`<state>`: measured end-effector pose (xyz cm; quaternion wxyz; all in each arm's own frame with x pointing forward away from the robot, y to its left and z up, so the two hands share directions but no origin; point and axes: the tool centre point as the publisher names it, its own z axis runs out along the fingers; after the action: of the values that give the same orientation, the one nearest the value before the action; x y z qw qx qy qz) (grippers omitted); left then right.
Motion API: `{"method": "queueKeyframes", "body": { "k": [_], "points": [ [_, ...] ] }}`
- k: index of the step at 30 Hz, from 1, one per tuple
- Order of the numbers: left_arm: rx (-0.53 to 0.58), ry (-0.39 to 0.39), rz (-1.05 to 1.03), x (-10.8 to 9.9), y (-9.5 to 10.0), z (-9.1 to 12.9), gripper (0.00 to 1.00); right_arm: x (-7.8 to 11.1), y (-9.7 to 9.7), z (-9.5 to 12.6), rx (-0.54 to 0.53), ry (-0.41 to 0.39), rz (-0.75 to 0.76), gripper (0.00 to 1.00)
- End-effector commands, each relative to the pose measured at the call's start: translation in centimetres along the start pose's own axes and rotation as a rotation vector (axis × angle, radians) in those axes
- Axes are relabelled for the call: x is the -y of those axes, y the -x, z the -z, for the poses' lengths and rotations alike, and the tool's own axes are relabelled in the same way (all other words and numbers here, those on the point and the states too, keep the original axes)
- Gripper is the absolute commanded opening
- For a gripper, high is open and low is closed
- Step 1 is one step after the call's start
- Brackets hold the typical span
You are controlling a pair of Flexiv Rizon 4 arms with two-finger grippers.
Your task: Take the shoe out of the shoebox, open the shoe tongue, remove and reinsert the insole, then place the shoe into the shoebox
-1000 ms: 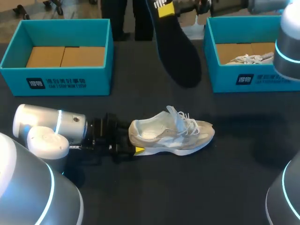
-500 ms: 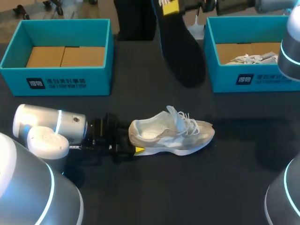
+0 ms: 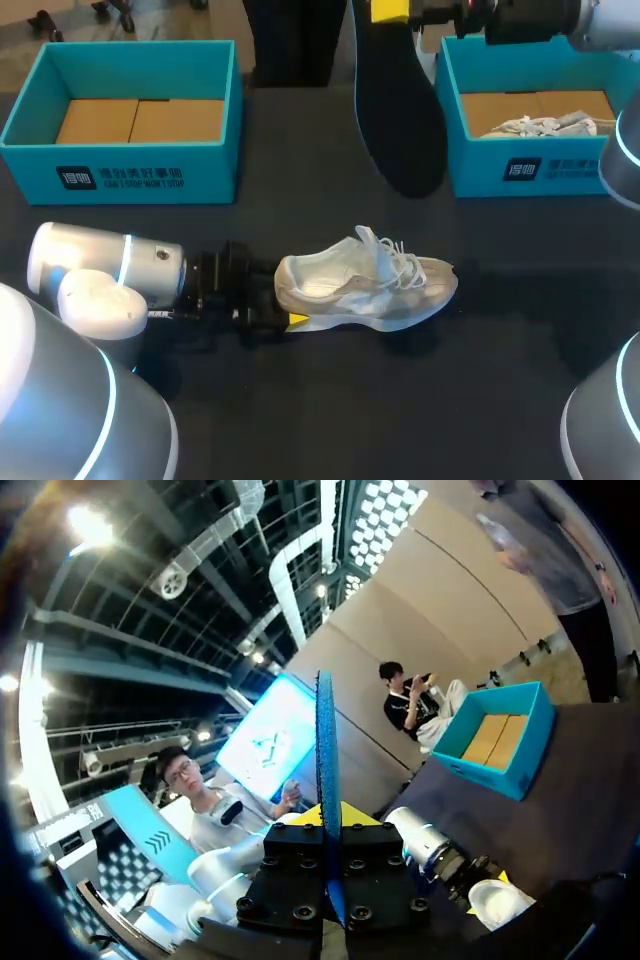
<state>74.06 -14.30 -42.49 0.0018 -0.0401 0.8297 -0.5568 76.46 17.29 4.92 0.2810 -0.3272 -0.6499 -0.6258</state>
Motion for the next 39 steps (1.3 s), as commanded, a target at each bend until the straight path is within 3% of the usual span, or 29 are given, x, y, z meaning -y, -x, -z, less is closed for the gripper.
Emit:
{"method": "queueKeyframes", "body": {
  "k": [1, 6, 12, 21, 22, 34, 39],
  "points": [
    [-0.001, 0.003, 0.0, -0.1, 0.0, -0.2, 0.0, 1.4, -1.1, -0.5, 0.006, 0.033, -0.006, 0.0],
    [-0.001, 0.003, 0.0, -0.1, 0.0, -0.2, 0.0, 2.9, -2.4, -1.1, 0.068, 0.014, -0.012, 0.0],
    [-0.001, 0.003, 0.0, -0.1, 0.0, -0.2, 0.0, 4.4, -3.9, -1.1, 0.056, 0.072, 0.021, 0.0],
    [-0.001, 0.003, 0.0, -0.1, 0.0, -0.2, 0.0, 6.4, -5.0, -1.1, 0.08, 0.051, 0.015, 0.0],
    [-0.001, 0.003, 0.0, -0.1, 0.0, -0.2, 0.0, 6.5, -5.1, -1.2, 0.106, 0.017, 0.023, 0.0],
    [-0.001, 0.003, 0.0, -0.1, 0.0, -0.2, 0.0, 6.5, -5.1, -1.2, 0.106, 0.017, 0.023, 0.0],
    [-0.001, 0.003, 0.0, -0.1, 0.0, -0.2, 0.0, 7.3, -4.4, -1.0, 0.04, 0.014, 0.0, 0.0]
  ]
}}
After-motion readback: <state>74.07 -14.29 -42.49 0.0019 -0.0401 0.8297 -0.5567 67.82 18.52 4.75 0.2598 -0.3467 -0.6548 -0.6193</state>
